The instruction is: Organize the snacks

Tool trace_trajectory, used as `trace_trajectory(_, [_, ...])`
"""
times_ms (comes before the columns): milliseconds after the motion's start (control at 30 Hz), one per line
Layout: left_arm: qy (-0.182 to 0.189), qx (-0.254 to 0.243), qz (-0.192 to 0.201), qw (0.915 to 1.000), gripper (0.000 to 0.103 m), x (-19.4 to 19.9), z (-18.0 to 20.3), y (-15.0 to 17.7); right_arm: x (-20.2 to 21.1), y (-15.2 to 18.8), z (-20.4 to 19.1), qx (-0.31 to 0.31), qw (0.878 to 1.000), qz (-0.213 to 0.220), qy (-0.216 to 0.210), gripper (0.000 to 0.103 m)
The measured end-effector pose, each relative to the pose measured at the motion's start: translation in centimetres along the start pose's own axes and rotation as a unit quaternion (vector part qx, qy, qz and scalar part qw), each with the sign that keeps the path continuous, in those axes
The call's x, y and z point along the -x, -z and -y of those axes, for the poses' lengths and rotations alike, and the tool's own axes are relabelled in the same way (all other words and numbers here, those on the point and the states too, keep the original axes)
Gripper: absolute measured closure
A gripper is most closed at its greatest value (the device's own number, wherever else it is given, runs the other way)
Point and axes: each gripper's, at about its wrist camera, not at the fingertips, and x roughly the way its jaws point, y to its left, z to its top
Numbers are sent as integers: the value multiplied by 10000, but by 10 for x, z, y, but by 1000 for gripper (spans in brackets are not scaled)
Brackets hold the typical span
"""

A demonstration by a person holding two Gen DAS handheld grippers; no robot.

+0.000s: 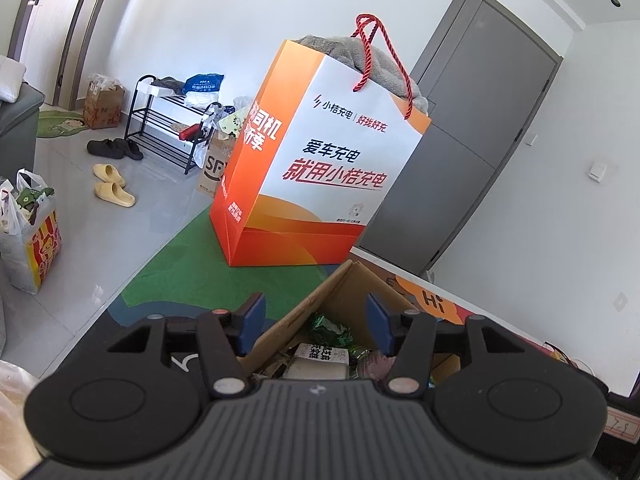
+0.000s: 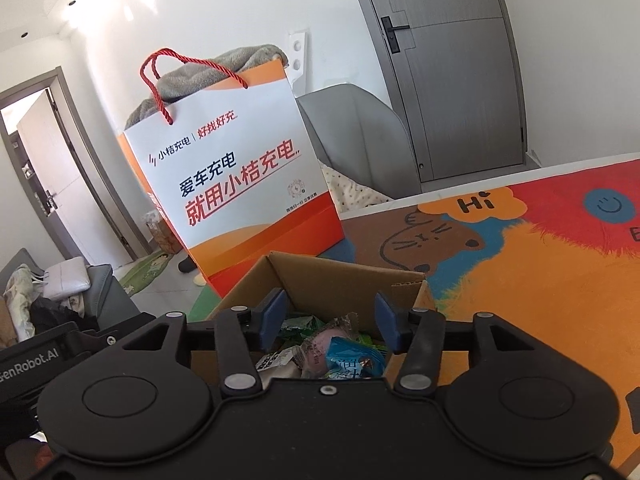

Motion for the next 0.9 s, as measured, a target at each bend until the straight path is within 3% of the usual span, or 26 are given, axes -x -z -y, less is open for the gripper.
trace_trajectory(200, [12,-138,59,9999,23,6,12,5,17,1,10,-41,9999,90,67,36])
trace_trajectory(533, [94,-690,-210,9973,8,8,43,20,57,6,38,-128,9989,285,349,20])
trace_trajectory(900, [310,-1297,-391,9903,1,21,65,36,103,16,65,-230,9959,538,684,6])
